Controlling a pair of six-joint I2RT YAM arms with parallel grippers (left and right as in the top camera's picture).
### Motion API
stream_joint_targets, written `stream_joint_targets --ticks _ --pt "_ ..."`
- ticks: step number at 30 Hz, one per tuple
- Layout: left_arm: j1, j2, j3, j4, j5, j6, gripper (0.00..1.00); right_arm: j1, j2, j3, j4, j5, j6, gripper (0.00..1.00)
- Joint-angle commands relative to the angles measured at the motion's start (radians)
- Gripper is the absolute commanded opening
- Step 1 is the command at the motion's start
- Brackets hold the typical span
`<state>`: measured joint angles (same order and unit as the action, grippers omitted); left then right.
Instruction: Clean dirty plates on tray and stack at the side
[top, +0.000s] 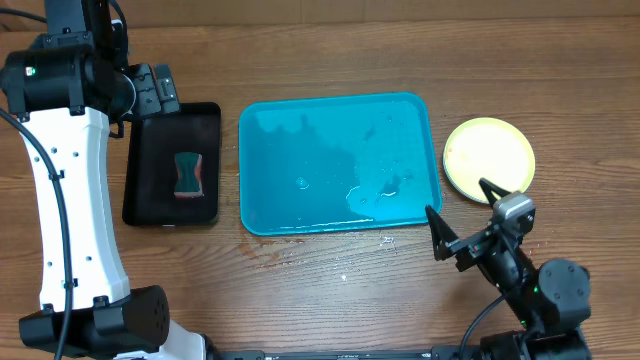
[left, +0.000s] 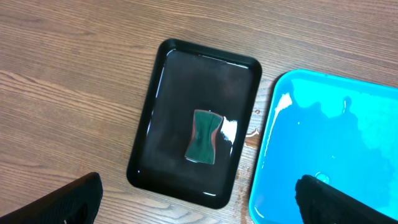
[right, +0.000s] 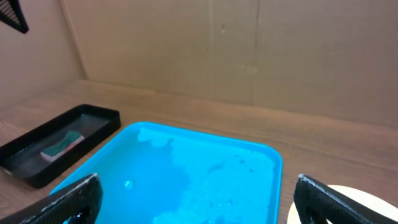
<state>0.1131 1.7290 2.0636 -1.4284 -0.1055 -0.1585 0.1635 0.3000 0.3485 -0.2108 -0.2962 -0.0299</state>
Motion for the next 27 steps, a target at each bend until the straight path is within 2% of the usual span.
stream_joint_targets --ticks 1,20,27 --pt "-0.003 0.005 0.013 0.000 0.002 -0.014 1.00 0.000 -0.056 -0.060 0.023 -0.023 -0.004 1.00" --pt "-0.003 0.005 0.013 0.000 0.002 -0.014 1.00 0.000 -0.233 -0.270 0.024 -0.076 0.000 1.00" --pt "-0.003 0.005 0.013 0.000 0.002 -0.014 1.00 0.000 -0.274 -0.293 0.042 -0.059 -0.001 1.00"
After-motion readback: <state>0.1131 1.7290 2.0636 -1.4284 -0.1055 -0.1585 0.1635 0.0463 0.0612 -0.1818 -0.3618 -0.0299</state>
